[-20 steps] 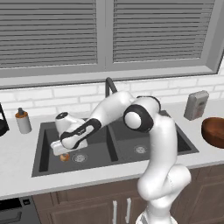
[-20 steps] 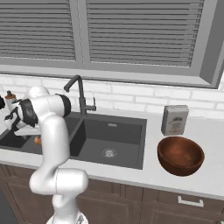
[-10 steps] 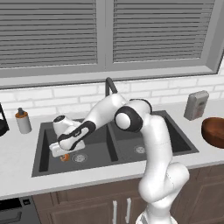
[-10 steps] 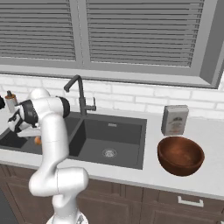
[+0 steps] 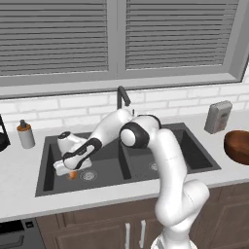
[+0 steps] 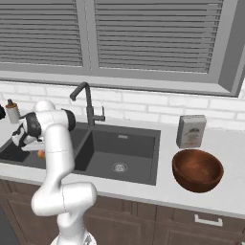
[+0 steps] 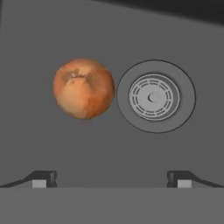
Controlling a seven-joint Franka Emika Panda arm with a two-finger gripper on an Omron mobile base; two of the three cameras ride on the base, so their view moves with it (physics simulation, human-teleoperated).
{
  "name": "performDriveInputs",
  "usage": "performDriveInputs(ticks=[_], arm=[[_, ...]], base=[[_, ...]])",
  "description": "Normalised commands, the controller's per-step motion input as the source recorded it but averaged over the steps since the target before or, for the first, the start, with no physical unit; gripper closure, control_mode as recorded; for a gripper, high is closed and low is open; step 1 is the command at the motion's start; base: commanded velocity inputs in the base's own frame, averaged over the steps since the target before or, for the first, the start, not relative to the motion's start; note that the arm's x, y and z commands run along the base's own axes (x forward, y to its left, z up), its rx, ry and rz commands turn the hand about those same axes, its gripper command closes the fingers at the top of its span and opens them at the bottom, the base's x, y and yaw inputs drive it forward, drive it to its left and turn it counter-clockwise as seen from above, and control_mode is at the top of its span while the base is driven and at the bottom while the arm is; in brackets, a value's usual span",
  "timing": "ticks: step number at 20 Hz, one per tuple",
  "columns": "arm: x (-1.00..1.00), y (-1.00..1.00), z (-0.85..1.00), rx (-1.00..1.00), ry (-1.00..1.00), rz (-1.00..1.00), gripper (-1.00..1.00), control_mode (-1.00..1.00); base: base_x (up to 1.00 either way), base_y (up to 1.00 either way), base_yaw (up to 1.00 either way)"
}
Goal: Pick the onion from the sink and place it in the bowl. Then pick the bowl and place it in the microwave. Then close the microwave door and press the start button.
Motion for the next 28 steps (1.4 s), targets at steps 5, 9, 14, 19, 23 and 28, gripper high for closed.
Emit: performDriveInputs(ticks=[5, 9, 14, 19, 23, 28], arm=[[0.27, 0.35, -0.19, 0.0, 0.0, 0.0, -1.0, -1.0], [0.25, 0.04, -0.22, 0.0, 0.0, 0.0, -1.0, -1.0], [0.35, 0.0, -0.27, 0.0, -0.02, 0.0, -1.0, -1.0], [0.21, 0.01, -0.24, 0.0, 0.0, 0.0, -1.0, -1.0], [0.02, 0.05, -0.28, 0.0, 0.0, 0.0, -1.0, -1.0], [-0.08, 0.0, -0.19, 0.0, 0.0, 0.0, -1.0, -1.0]], base=[[0.0, 0.0, 0.0], [0.0, 0.0, 0.0], [0.0, 0.0, 0.0], [0.0, 0.0, 0.0], [0.0, 0.0, 0.0], [0.0, 0.0, 0.0]])
